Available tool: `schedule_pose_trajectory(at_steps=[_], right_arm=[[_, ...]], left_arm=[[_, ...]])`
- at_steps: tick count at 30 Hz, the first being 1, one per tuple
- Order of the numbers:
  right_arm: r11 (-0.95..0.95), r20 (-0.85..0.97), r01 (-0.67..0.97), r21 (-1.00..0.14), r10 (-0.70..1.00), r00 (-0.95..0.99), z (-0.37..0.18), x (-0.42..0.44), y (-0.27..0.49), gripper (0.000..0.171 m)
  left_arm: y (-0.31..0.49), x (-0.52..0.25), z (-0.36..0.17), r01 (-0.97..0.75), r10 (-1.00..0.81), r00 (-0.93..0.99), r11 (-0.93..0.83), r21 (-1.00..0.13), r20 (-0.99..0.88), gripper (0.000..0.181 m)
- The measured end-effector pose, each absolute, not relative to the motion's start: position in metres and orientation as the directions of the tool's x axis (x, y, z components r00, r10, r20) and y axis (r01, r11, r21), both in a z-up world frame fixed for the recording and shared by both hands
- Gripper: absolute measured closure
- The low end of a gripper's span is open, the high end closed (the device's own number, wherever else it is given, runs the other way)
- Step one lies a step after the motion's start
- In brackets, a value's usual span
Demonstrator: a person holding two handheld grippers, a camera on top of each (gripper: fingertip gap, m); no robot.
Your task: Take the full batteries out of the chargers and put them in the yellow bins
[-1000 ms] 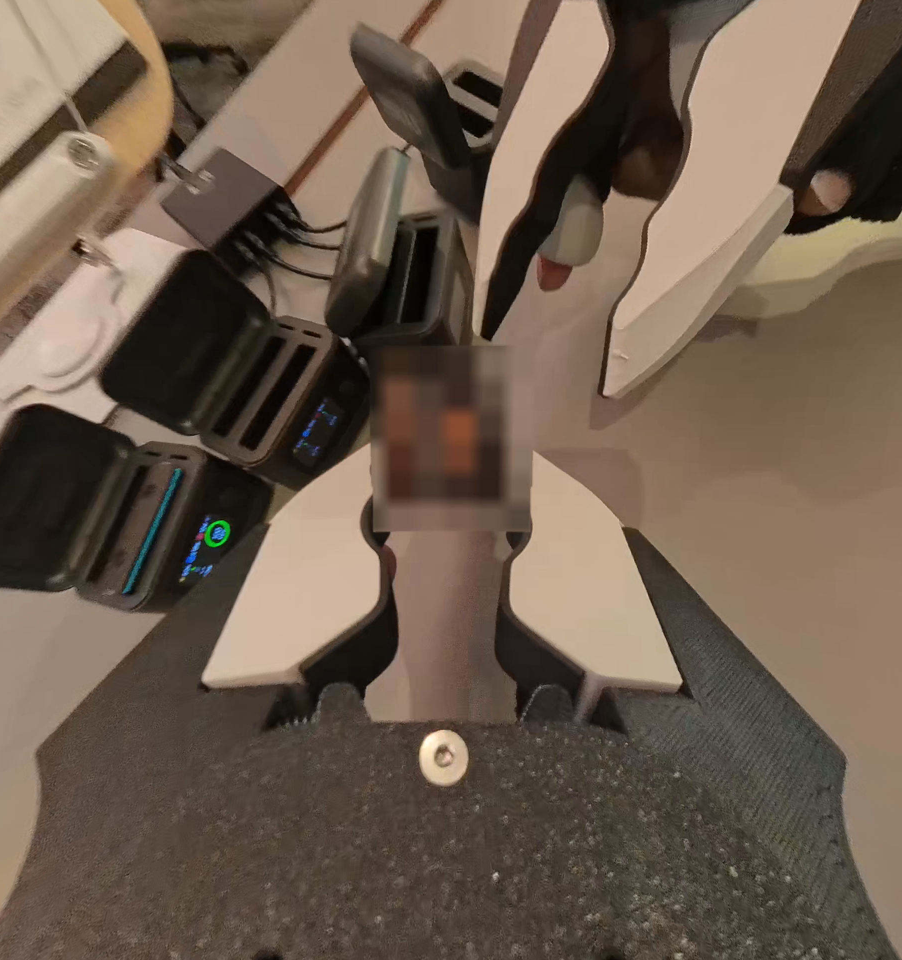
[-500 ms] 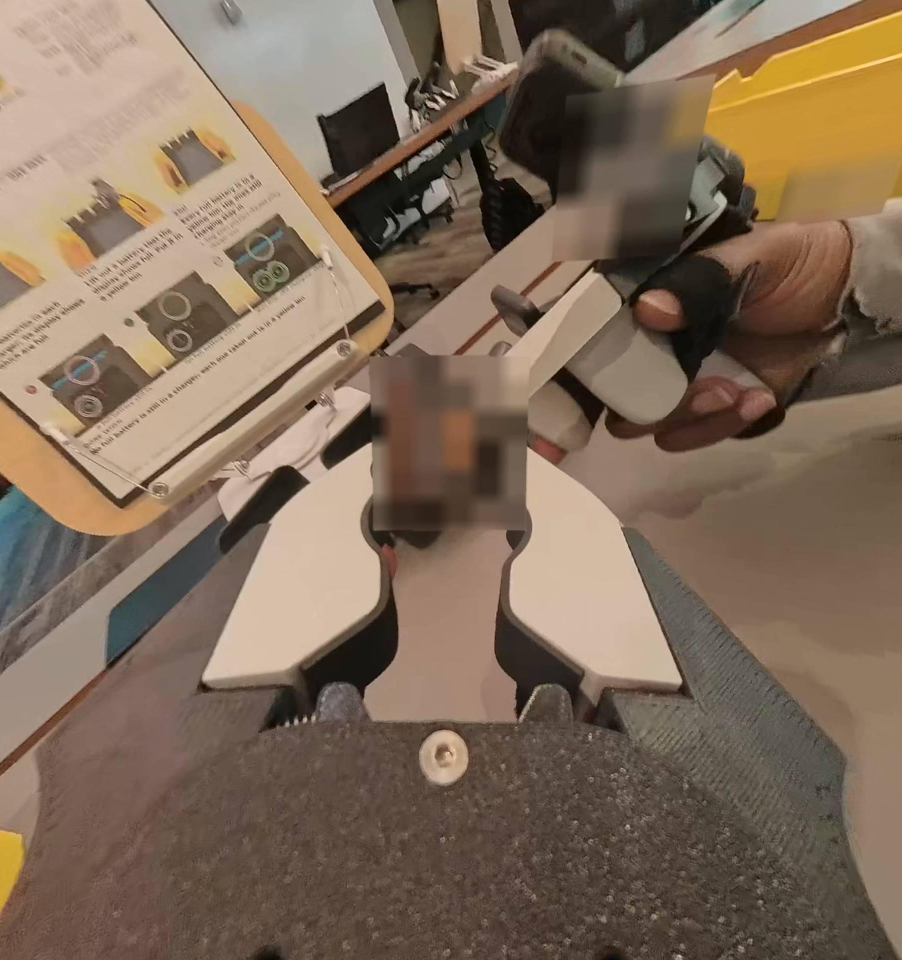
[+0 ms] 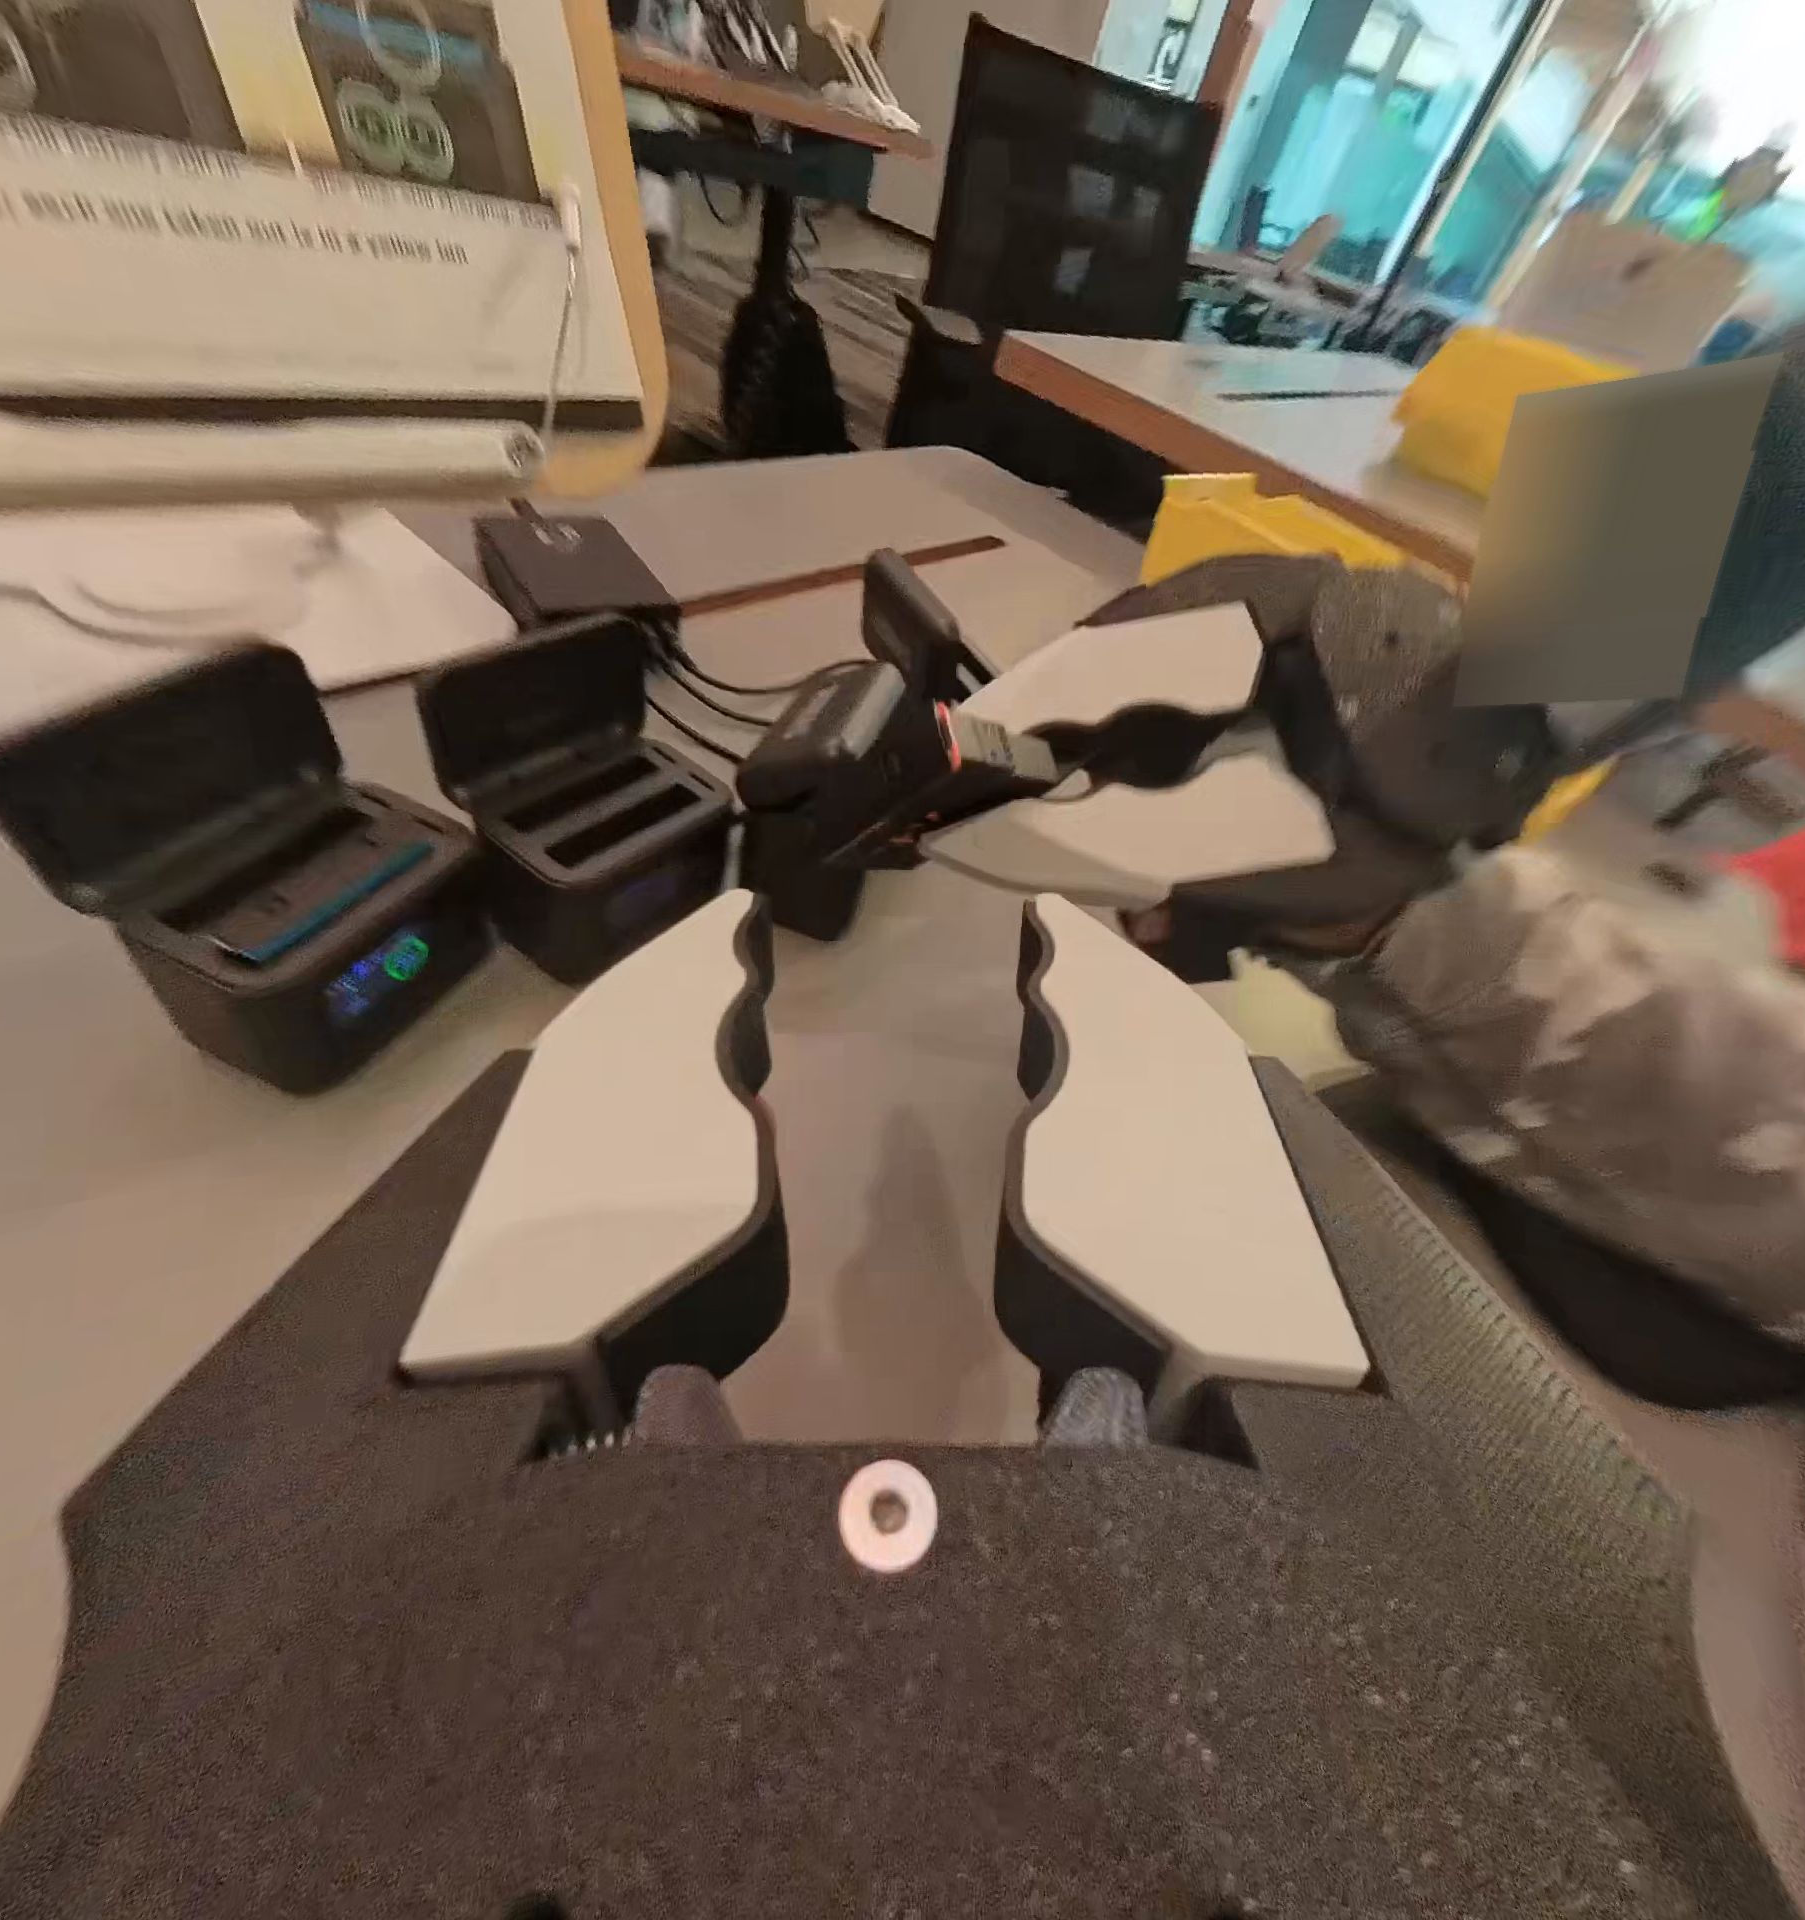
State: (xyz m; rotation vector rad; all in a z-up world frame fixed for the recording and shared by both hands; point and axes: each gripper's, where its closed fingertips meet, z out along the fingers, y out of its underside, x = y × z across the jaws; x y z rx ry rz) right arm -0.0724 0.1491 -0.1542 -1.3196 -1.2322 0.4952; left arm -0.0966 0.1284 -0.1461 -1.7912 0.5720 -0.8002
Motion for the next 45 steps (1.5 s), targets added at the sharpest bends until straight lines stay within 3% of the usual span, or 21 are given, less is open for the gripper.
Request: schedule_pose_trajectory(at_steps=[5, 8, 12, 18, 24, 29, 33, 35, 38, 42, 45], right_arm=[[0.592, 0.811, 0.563, -0.576, 0.501, 0.303, -0.157, -0.079, 0.149, 0.161], [0.675, 0.907, 0.605, -0.422, 0.316, 0.279, -0.148, -0.086, 0.143, 0.161], [0.720, 0.951, 0.623, -0.306, 0.197, 0.240, -0.145, -0.095, 0.135, 0.161], [0.773, 0.986, 0.615, -0.157, 0.087, 0.143, -0.158, -0.115, 0.113, 0.161], [0.774, 0.991, 0.625, -0.102, 0.025, 0.131, -0.159, -0.122, 0.108, 0.161], [0.769, 0.981, 0.618, -0.164, 0.061, 0.184, -0.155, -0.121, 0.109, 0.156], [0.735, 0.899, 0.522, -0.434, 0.318, 0.300, -0.149, -0.117, 0.110, 0.140], [0.621, 0.738, 0.400, -0.674, 0.575, 0.353, -0.151, -0.114, 0.113, 0.137], [0.265, 0.306, 0.173, -0.949, 0.904, 0.297, -0.153, -0.114, 0.109, 0.135], [-0.146, -0.146, -0.002, -0.989, 0.986, 0.081, -0.145, -0.115, 0.096, 0.127], [-0.269, -0.267, -0.040, -0.962, 0.963, -0.039, -0.140, -0.115, 0.087, 0.128]], left_arm=[[0.131, -0.102, -0.138, 0.202, -0.615, 0.473, -0.622, -0.757, 0.631, 0.147], [0.131, -0.108, -0.141, 0.263, -0.517, 0.357, -0.744, -0.614, 0.778, 0.149], [0.127, -0.117, -0.142, 0.282, -0.440, 0.275, -0.813, -0.509, 0.855, 0.149], [0.121, -0.124, -0.152, 0.219, -0.392, 0.280, -0.863, -0.455, 0.877, 0.151], [0.111, -0.120, -0.158, 0.160, -0.374, 0.257, -0.893, -0.421, 0.891, 0.162], [0.115, -0.120, -0.148, 0.181, -0.463, 0.252, -0.840, -0.511, 0.850, 0.165], [0.125, -0.133, -0.129, 0.199, -0.612, 0.303, -0.709, -0.677, 0.730, 0.166], [0.126, -0.138, -0.121, 0.159, -0.699, 0.353, -0.610, -0.776, 0.622, 0.166], [0.119, -0.138, -0.112, 0.079, -0.800, 0.388, -0.465, -0.882, 0.457, 0.166], [0.103, -0.124, -0.111, -0.073, -0.884, 0.424, -0.249, -0.966, 0.196, 0.166], [0.091, -0.110, -0.111, -0.124, -0.910, 0.405, -0.148, -0.981, 0.087, 0.166]])
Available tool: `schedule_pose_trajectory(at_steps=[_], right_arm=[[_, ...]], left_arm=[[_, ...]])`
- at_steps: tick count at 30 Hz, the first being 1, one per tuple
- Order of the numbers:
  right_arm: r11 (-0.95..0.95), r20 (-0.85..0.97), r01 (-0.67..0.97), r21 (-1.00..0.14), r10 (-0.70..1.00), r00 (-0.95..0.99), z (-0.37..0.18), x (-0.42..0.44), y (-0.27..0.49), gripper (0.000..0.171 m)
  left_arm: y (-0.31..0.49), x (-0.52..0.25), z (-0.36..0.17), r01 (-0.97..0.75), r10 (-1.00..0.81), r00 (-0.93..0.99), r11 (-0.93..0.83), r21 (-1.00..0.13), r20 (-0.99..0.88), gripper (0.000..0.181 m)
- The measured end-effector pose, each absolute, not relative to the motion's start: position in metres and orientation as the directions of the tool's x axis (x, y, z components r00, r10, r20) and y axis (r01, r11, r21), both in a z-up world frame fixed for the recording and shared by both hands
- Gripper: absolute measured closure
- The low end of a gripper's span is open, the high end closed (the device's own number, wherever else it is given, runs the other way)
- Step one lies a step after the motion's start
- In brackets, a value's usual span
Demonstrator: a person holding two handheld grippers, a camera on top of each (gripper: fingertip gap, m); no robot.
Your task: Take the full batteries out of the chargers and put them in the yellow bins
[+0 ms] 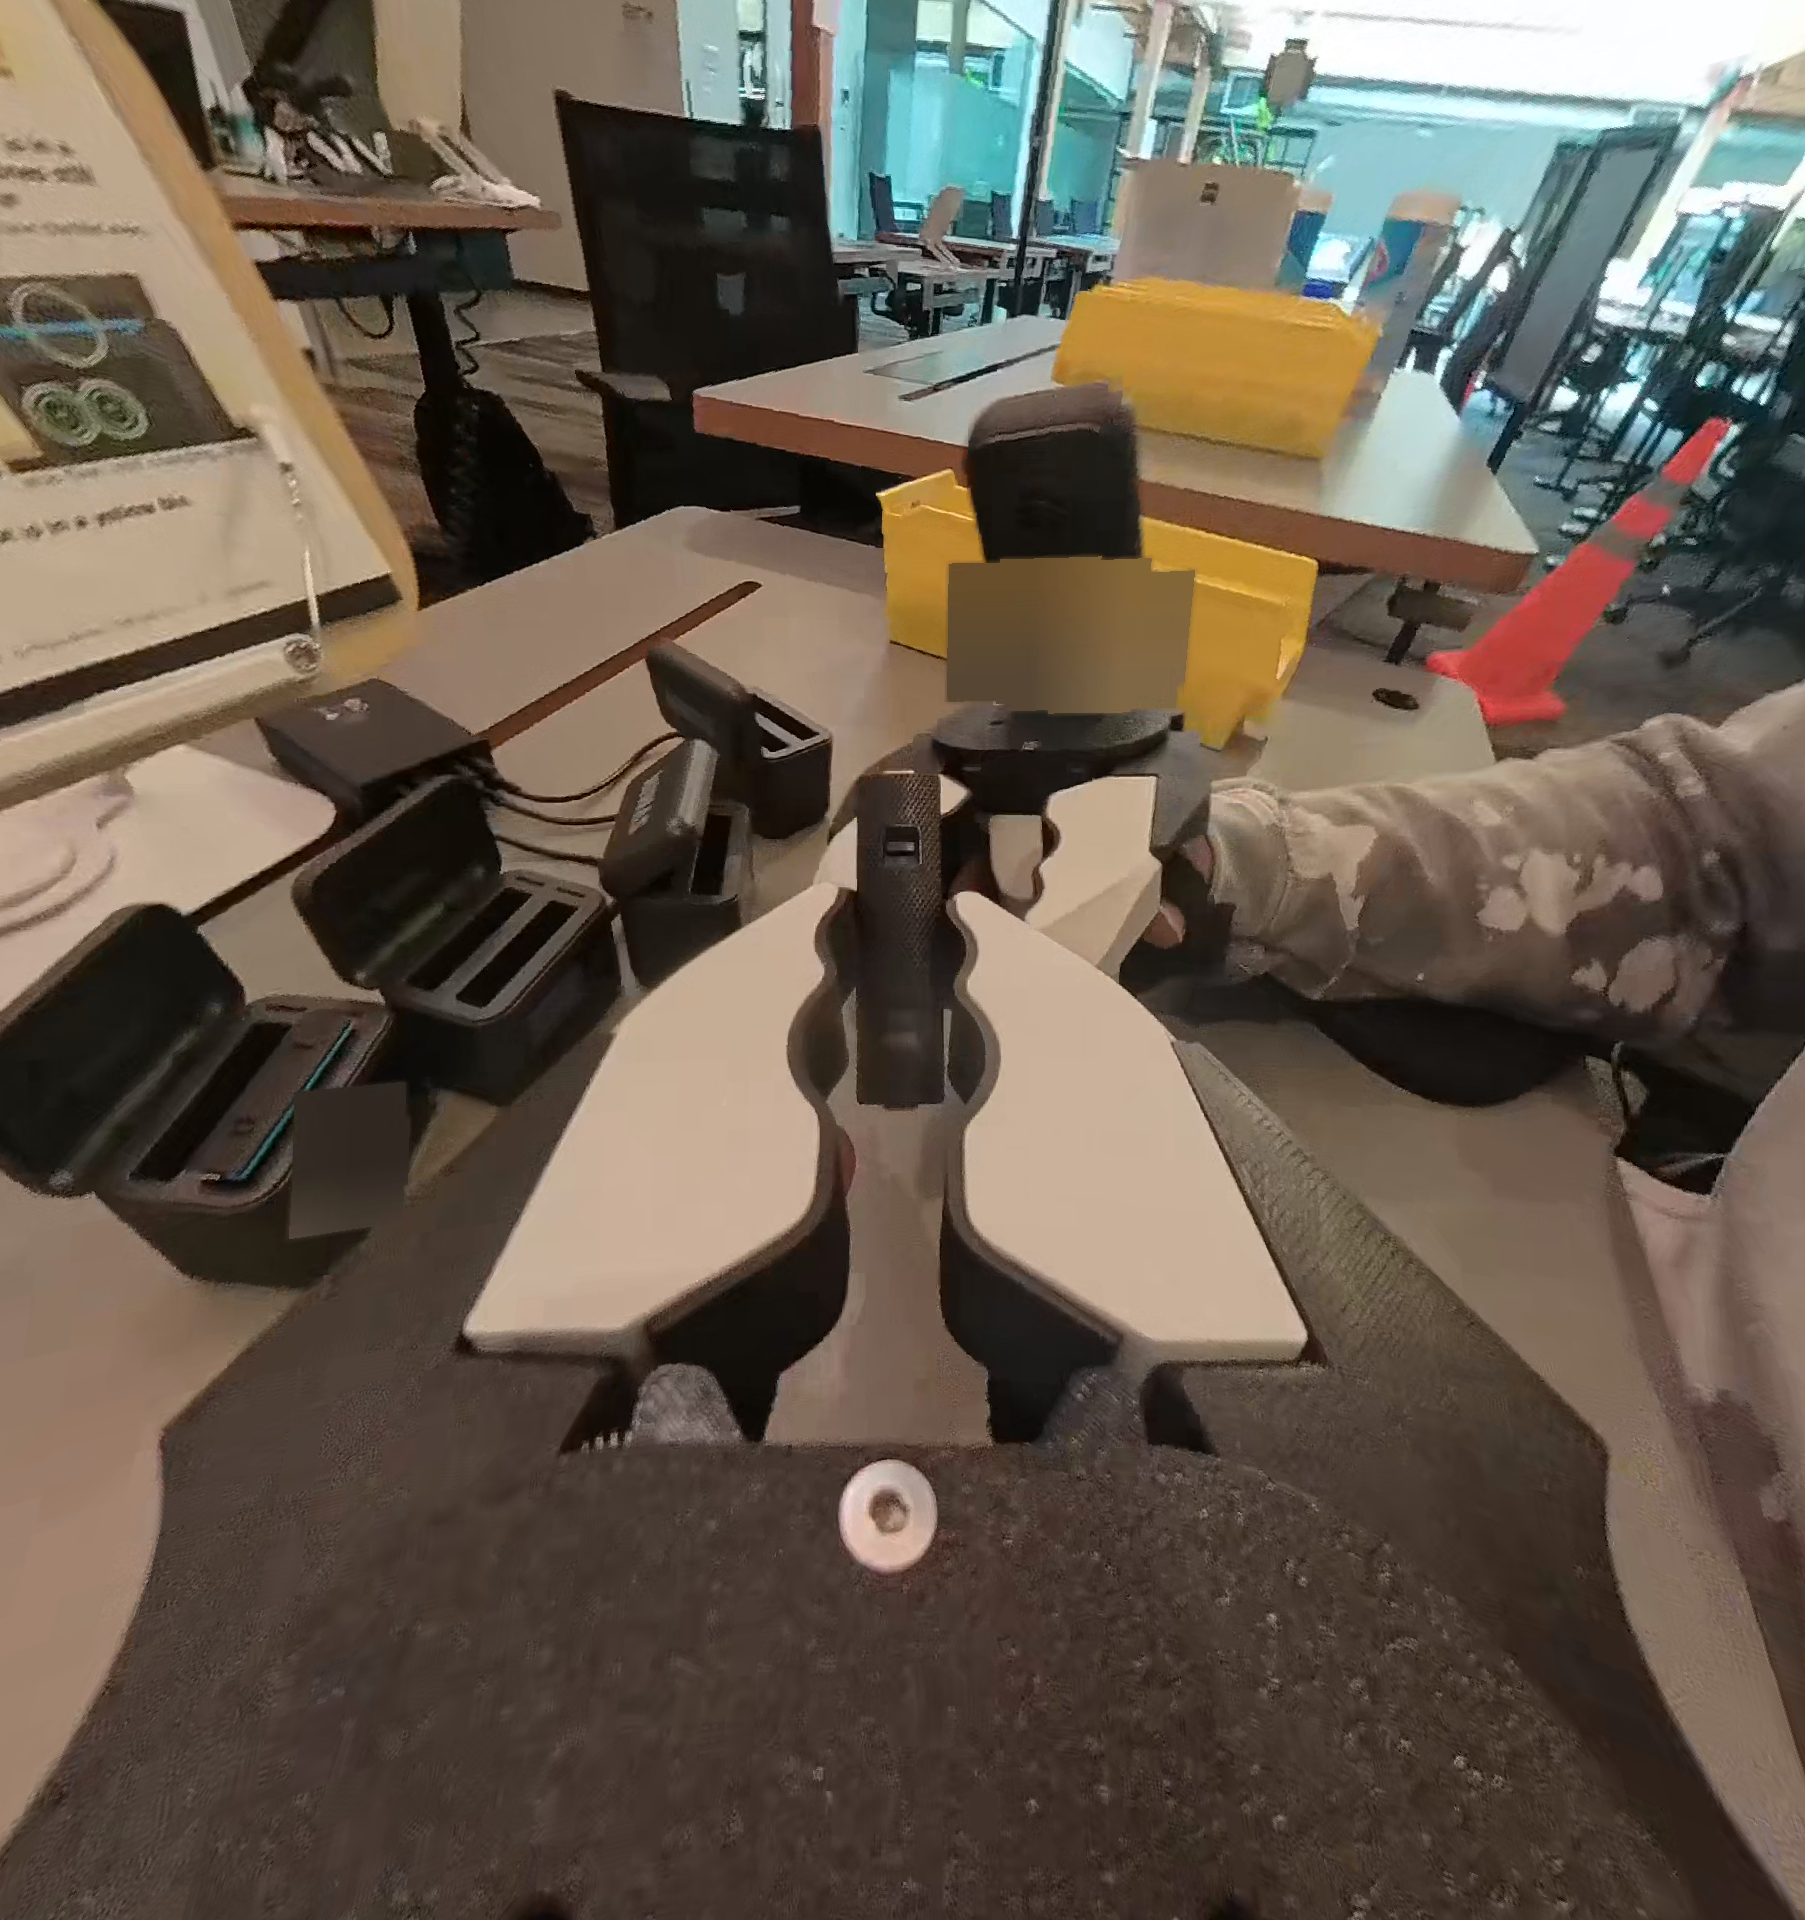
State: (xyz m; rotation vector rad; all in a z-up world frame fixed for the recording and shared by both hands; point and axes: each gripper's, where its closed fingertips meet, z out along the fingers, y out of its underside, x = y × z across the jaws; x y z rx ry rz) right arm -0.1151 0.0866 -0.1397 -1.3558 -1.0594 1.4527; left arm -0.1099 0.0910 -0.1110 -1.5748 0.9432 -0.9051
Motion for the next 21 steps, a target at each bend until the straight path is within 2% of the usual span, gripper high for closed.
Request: schedule_pose_trajectory(at_steps=[2, 4, 7, 11, 16, 21], right_arm=[[-0.278, -0.272, -0.051, -0.959, 0.958, -0.093, -0.136, -0.114, 0.079, 0.137], [-0.247, -0.239, -0.076, -0.966, 0.966, -0.102, -0.133, -0.111, 0.078, 0.156], [-0.131, -0.127, -0.038, -0.991, 0.988, -0.093, -0.136, -0.108, 0.074, 0.159], [0.033, 0.029, 0.059, -0.998, 0.998, -0.056, -0.149, -0.107, 0.073, 0.161], [0.081, 0.075, 0.091, -0.993, 0.995, -0.071, -0.155, -0.107, 0.072, 0.161], [0.082, 0.078, 0.116, -0.990, 0.996, -0.040, -0.159, -0.107, 0.077, 0.160]], left_arm=[[0.085, -0.103, -0.114, -0.143, -0.921, 0.383, -0.130, -0.981, 0.066, 0.166], [0.082, -0.100, -0.116, -0.144, -0.924, 0.376, -0.128, -0.981, 0.065, 0.166], [0.079, -0.100, -0.123, -0.197, -0.931, 0.359, -0.145, -0.970, 0.066, 0.165], [0.076, -0.105, -0.138, -0.397, -0.938, 0.342, -0.090, -0.913, -0.056, 0.164], [0.073, -0.108, -0.146, -0.559, -0.945, 0.280, -0.019, -0.829, -0.167, 0.166], [0.079, -0.109, -0.150, -0.624, -0.936, 0.262, 0.020, -0.781, -0.234, 0.166]])
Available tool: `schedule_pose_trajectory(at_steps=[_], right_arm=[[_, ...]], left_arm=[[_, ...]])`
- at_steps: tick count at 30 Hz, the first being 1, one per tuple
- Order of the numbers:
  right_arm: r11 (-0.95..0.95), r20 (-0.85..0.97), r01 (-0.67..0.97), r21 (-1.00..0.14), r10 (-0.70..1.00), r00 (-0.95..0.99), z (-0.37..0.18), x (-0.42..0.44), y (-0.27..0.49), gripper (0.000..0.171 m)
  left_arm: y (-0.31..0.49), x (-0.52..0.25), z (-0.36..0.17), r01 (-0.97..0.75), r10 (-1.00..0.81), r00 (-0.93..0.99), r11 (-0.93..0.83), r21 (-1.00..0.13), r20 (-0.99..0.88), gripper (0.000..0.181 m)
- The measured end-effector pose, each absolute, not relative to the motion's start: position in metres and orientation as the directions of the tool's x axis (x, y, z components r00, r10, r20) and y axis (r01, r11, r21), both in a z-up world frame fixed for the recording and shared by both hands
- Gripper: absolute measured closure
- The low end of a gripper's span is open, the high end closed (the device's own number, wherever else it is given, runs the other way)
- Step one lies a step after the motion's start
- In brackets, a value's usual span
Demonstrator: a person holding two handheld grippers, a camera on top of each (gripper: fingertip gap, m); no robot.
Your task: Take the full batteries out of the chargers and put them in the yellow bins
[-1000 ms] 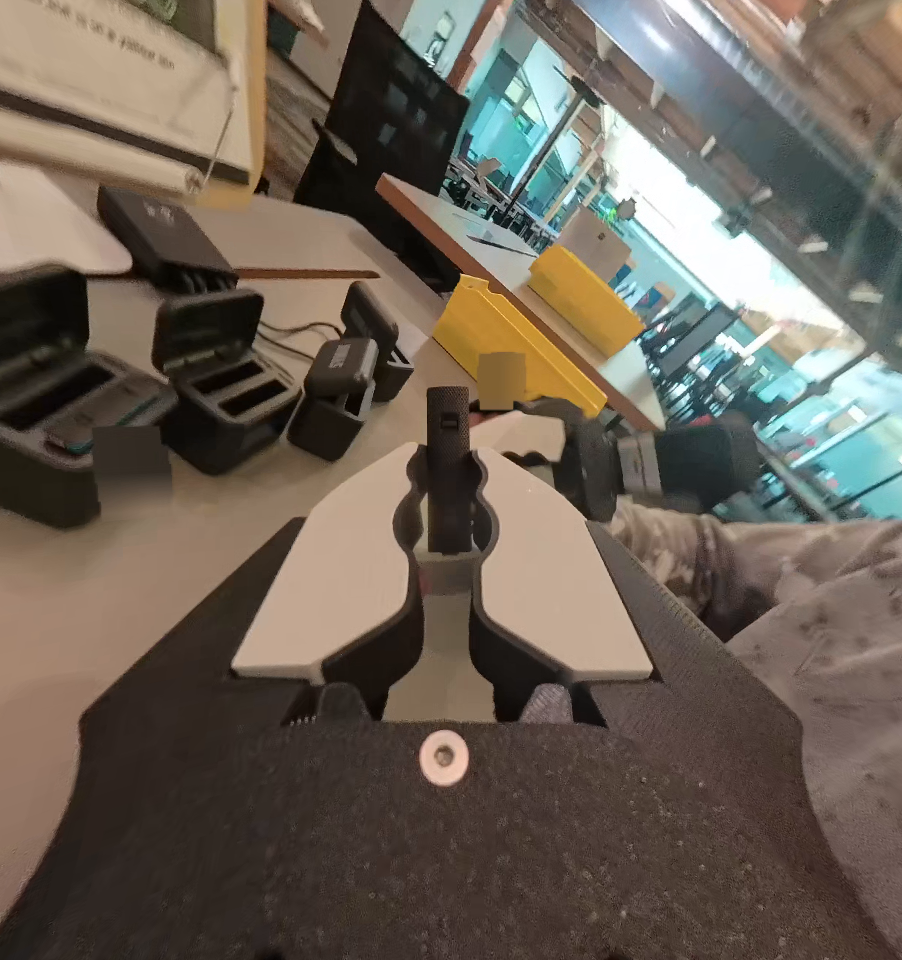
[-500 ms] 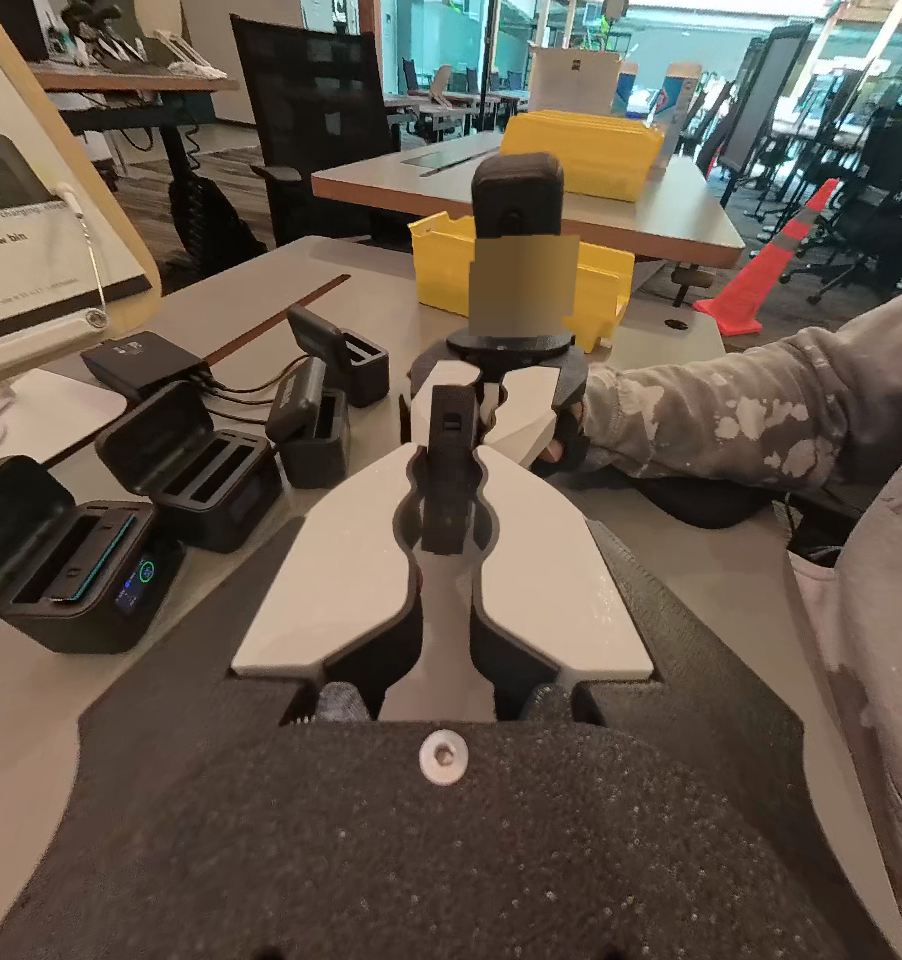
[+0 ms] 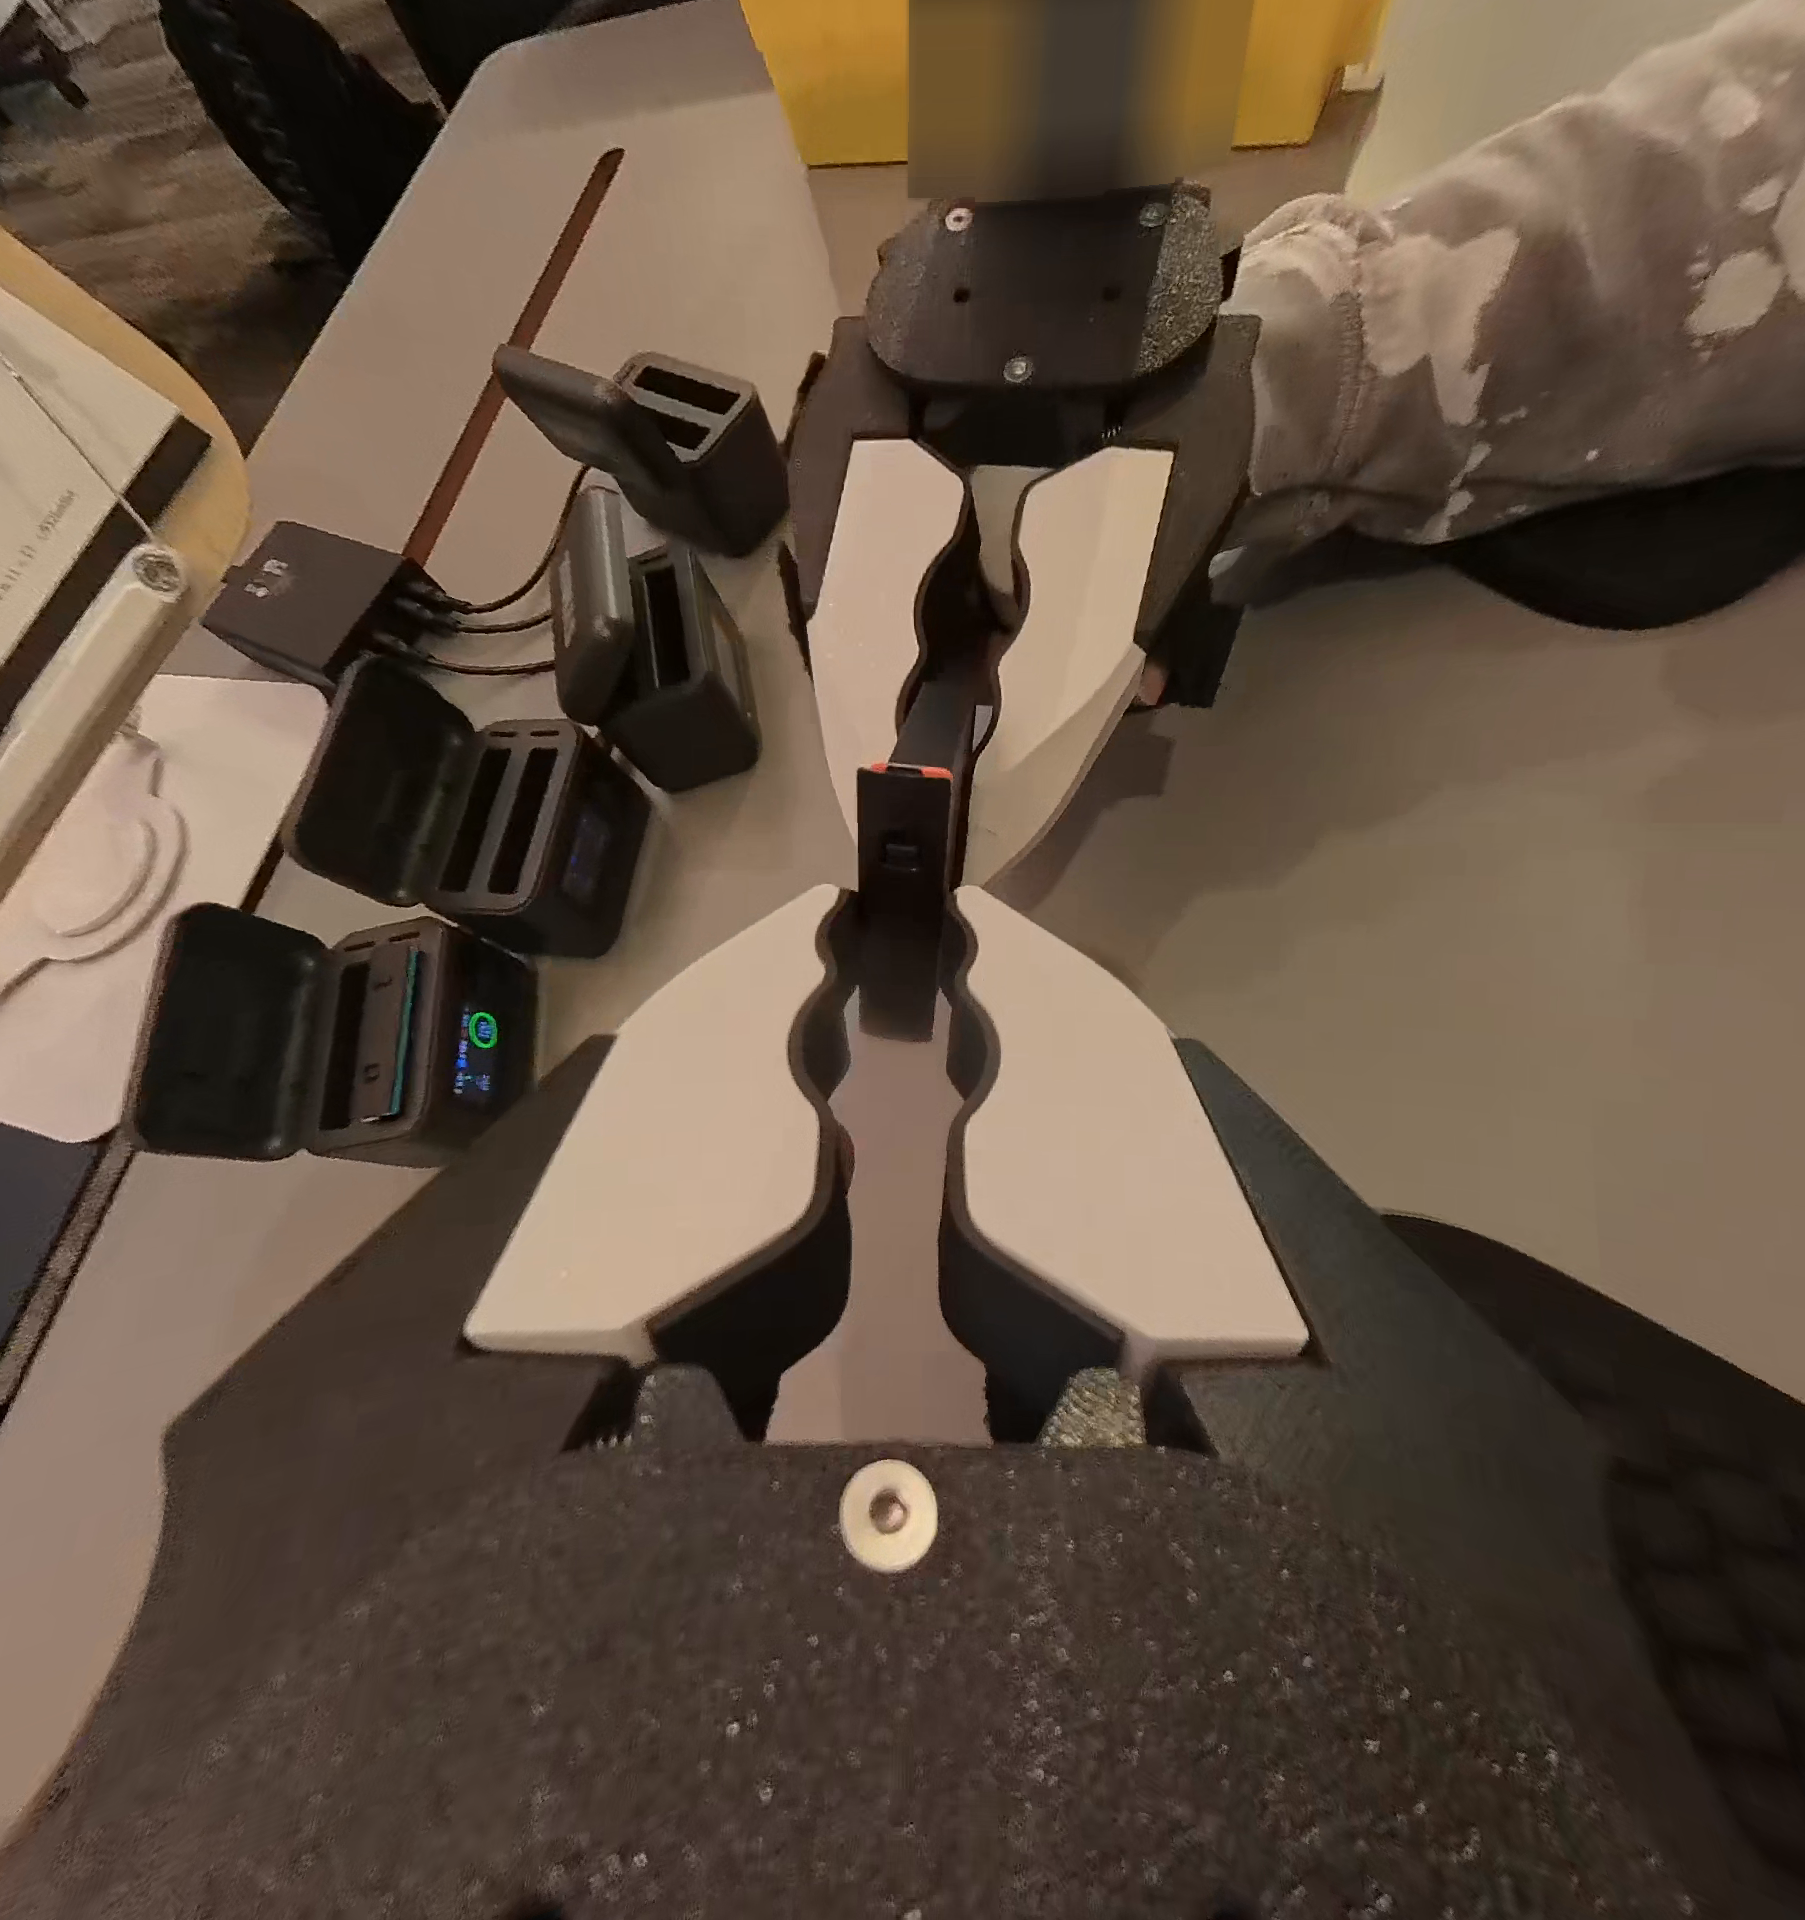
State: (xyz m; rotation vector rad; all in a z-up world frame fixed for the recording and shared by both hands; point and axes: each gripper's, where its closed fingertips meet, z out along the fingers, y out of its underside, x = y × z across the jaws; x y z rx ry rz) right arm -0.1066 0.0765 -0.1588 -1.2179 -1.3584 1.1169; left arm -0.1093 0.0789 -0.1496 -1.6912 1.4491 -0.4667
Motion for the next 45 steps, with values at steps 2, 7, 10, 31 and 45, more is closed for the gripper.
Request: schedule_pose_trajectory(at_steps=[2, 7, 10, 31, 45], right_arm=[[0.070, 0.072, 0.123, -0.990, 0.997, 0.012, -0.159, -0.106, 0.085, 0.159], [0.009, 0.026, 0.080, -0.997, 0.976, 0.217, -0.154, -0.090, 0.125, 0.158], [-0.017, -0.003, 0.030, -0.999, 0.913, 0.408, -0.148, -0.072, 0.157, 0.158], [-0.165, 0.002, 0.076, -0.983, 0.407, 0.913, -0.162, 0.076, 0.178, 0.171], [-0.179, -0.008, 0.066, -0.982, 0.385, 0.923, -0.171, 0.105, 0.159, 0.171]], left_arm=[[0.087, -0.112, -0.148, -0.653, -0.925, 0.264, 0.036, -0.757, -0.273, 0.166], [0.133, -0.131, -0.137, -0.732, -0.872, 0.333, 0.000, -0.681, -0.358, 0.166], [0.168, -0.145, -0.131, -0.764, -0.838, 0.397, -0.075, -0.641, -0.374, 0.166], [0.268, -0.163, -0.184, -0.890, -0.852, 0.439, -0.367, -0.272, -0.286, 0.166], [0.274, -0.166, -0.203, -0.911, -0.882, 0.413, -0.400, -0.106, -0.225, 0.166]])
